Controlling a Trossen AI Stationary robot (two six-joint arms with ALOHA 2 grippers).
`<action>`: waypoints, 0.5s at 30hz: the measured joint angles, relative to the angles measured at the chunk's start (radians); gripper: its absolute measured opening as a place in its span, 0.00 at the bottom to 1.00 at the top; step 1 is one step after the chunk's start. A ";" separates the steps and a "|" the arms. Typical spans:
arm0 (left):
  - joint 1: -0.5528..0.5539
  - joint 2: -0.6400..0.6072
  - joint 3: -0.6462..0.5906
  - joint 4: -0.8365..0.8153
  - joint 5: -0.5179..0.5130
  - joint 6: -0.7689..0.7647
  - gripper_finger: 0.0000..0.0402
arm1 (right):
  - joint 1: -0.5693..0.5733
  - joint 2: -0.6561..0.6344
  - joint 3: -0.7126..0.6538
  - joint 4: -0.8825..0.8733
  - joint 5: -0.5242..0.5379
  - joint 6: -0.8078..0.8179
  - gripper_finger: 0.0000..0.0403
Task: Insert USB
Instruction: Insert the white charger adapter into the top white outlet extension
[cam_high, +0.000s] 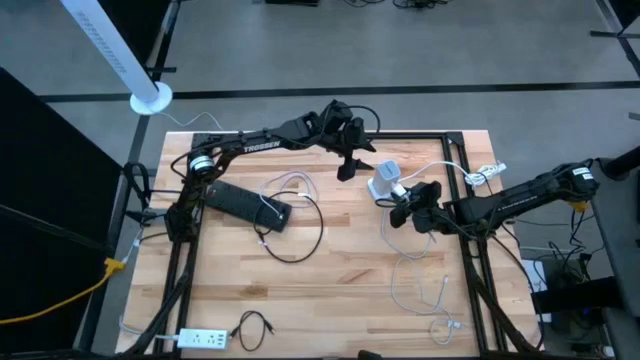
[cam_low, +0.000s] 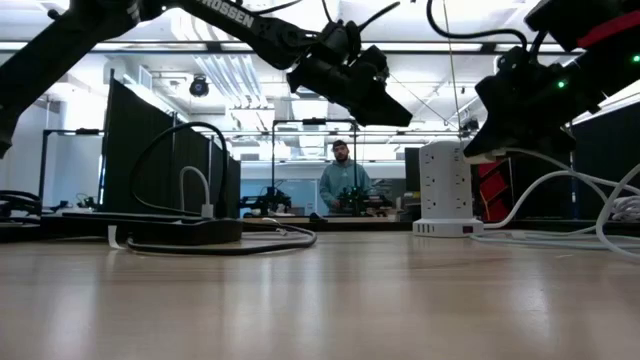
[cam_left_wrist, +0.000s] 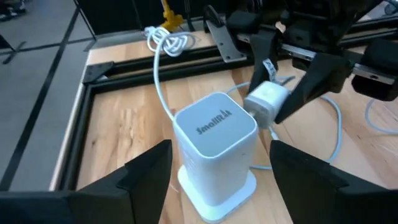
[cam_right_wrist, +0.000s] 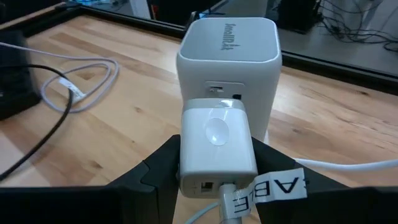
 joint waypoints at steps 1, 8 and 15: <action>0.000 0.000 0.000 -0.004 0.000 0.001 0.60 | 0.002 -0.005 0.000 0.001 -0.004 -0.003 0.36; -0.010 -0.017 -0.006 -0.104 0.063 -0.001 0.50 | 0.043 -0.033 0.084 -0.133 -0.054 0.027 0.36; -0.098 -0.125 -0.038 -0.184 0.055 0.006 0.38 | 0.063 -0.117 0.243 -0.194 -0.232 0.140 0.36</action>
